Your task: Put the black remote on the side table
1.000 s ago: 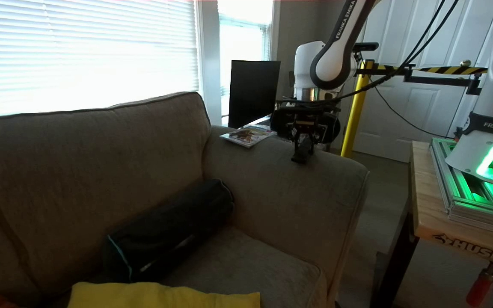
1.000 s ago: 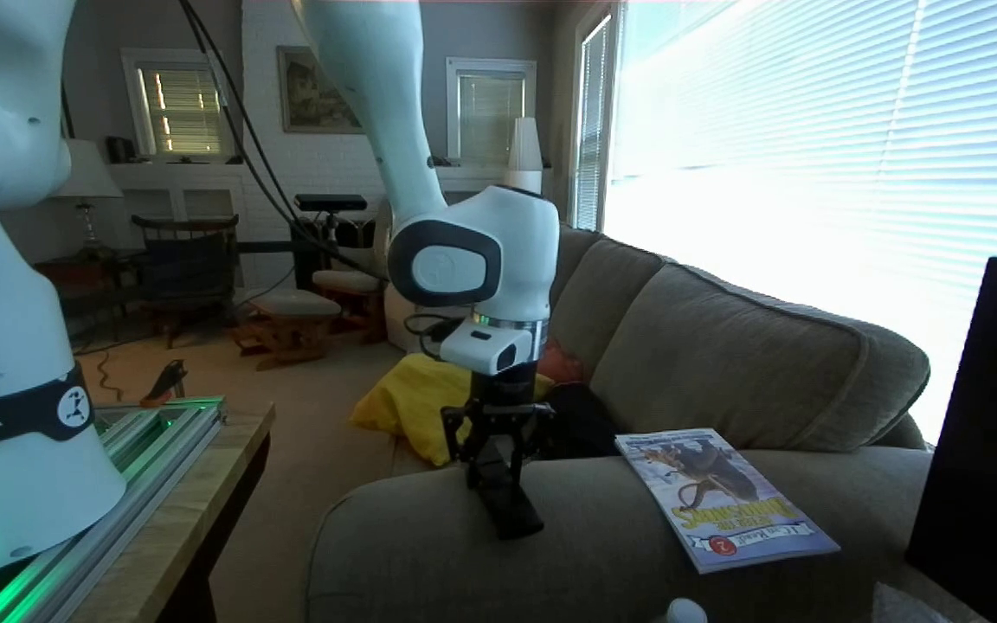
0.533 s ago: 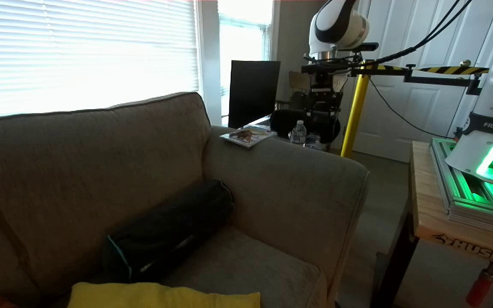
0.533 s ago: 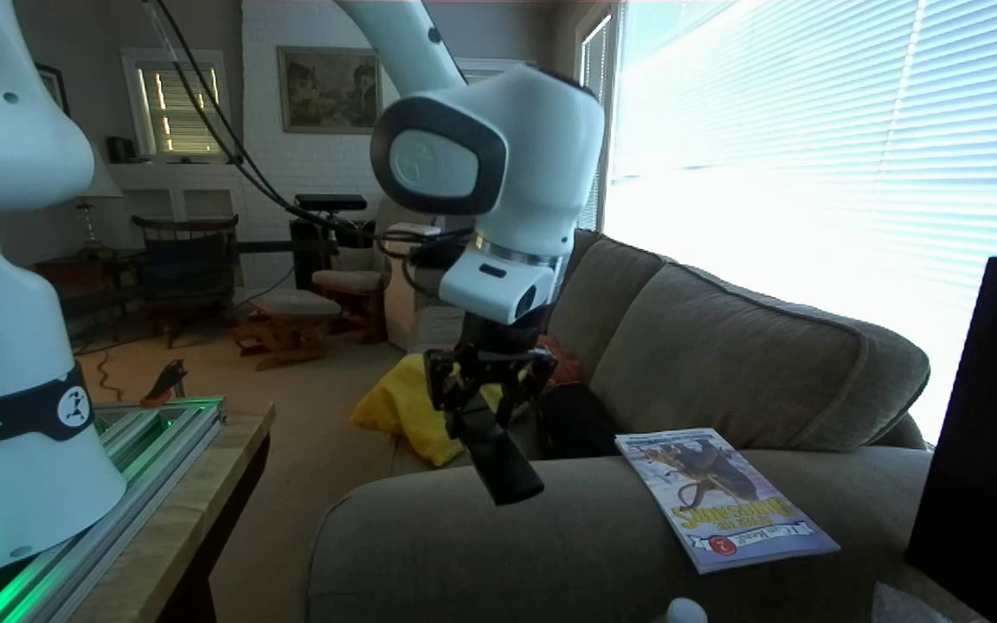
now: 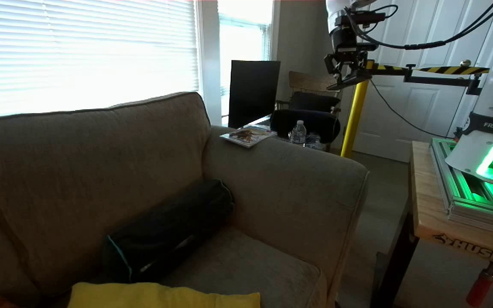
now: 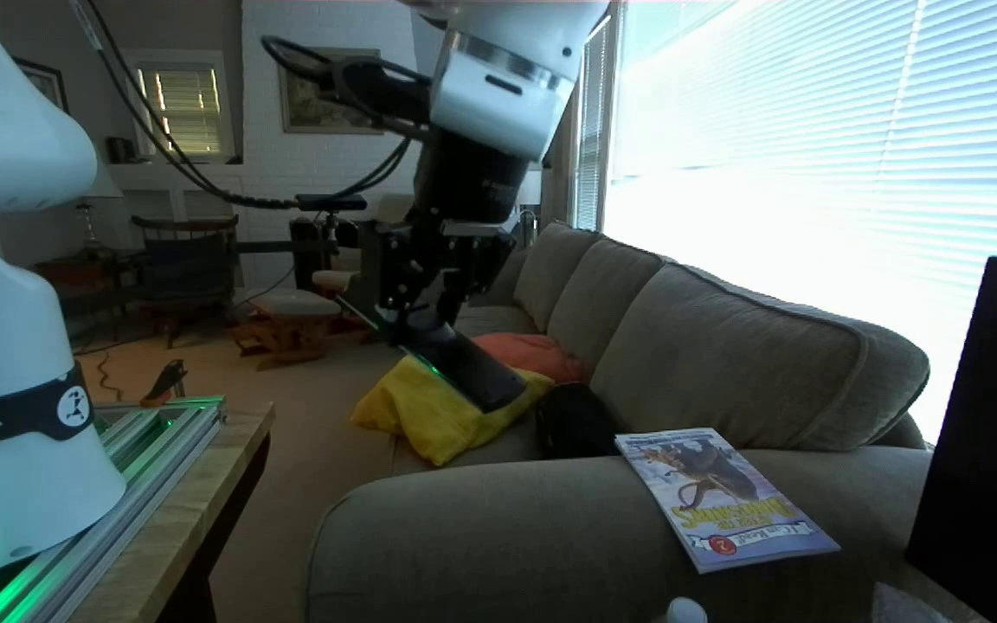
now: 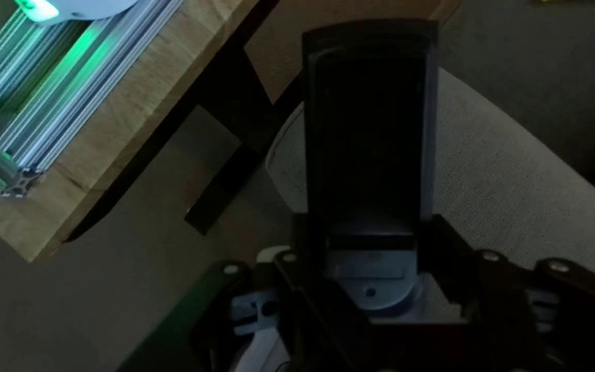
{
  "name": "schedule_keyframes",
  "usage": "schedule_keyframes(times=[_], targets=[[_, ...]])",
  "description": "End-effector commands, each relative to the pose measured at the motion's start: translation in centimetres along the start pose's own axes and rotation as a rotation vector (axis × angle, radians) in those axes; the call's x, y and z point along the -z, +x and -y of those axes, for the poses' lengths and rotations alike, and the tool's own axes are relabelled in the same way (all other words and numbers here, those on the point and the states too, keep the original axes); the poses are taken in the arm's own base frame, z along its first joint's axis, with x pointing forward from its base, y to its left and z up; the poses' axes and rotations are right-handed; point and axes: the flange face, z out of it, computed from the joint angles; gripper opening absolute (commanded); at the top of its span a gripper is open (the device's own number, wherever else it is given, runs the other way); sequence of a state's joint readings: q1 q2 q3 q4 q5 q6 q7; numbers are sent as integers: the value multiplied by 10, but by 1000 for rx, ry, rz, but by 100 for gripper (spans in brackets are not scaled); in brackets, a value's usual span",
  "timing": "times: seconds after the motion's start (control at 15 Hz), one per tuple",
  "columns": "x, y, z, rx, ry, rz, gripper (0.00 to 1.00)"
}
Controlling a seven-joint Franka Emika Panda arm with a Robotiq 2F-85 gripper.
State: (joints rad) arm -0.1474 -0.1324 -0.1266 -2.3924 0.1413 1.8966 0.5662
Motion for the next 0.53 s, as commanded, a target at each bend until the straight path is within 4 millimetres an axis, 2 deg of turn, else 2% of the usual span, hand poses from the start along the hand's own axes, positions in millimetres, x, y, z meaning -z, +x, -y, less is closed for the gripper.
schedule_keyframes(times=[0.0, 0.07, 0.13, 0.47], targets=[[27, -1, -18, 186, -18, 31, 32], [31, 2, -21, 199, 0, 66, 32], [19, 0, -13, 139, -5, 31, 57], [26, 3, -20, 181, -1, 49, 57]])
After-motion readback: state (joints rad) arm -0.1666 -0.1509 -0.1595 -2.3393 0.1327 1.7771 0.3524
